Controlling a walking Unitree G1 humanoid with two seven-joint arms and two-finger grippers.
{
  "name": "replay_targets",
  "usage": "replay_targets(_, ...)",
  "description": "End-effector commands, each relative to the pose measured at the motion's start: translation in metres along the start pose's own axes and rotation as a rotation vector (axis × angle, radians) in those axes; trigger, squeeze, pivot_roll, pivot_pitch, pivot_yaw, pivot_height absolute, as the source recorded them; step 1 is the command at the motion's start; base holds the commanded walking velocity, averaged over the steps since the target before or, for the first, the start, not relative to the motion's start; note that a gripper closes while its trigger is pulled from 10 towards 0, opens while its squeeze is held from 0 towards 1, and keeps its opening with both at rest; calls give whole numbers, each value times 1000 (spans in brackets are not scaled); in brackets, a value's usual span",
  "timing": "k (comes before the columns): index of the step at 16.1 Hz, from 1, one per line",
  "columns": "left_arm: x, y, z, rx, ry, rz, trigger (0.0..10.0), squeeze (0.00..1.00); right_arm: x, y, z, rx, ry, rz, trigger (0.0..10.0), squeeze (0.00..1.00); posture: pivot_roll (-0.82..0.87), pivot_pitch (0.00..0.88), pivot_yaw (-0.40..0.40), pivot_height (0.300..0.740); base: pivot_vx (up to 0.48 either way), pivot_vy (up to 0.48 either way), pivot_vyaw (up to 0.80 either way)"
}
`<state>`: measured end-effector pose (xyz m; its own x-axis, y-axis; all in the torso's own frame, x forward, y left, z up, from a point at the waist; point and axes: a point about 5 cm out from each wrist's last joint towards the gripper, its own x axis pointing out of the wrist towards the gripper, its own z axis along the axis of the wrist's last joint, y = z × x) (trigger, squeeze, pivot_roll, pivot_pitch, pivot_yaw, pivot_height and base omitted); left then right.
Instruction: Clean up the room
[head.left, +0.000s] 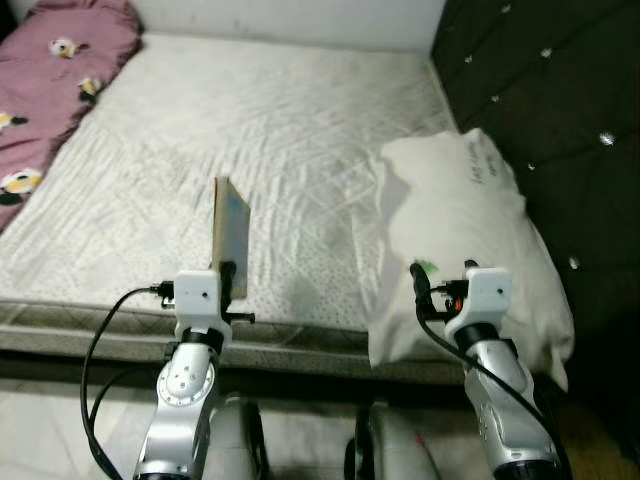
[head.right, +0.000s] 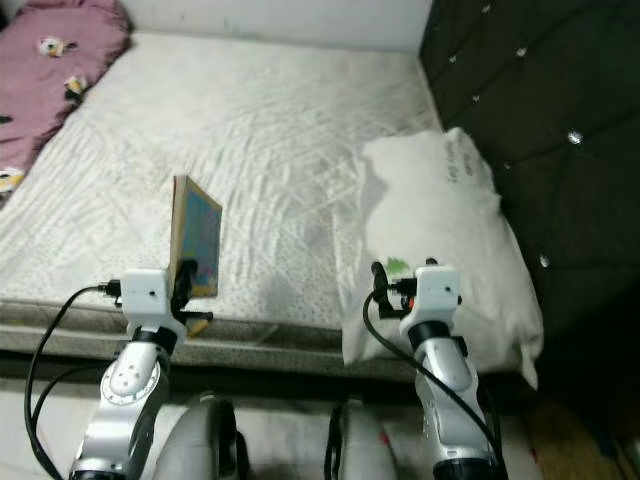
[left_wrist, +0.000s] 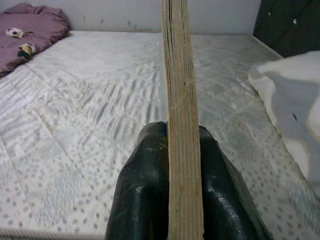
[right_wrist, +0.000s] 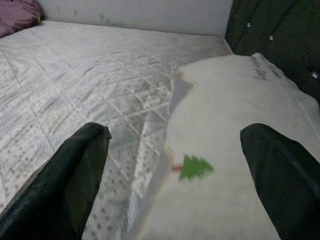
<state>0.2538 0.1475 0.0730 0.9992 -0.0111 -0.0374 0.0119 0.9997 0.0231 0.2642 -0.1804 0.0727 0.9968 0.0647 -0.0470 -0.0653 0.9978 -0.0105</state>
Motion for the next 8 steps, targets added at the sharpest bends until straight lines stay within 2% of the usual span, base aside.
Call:
replay_targets(1,2,2,6,-2,-31,8,10000,0,0,-2,1,-4,2,2,10000,0,-36,79,-21,635,0,0,0)
replay_targets(8,-1,3,9,-28,-42,-27,10000,0,4,2,2,1,0,17,10000,0,-23,78,-30,635,0,0,0)
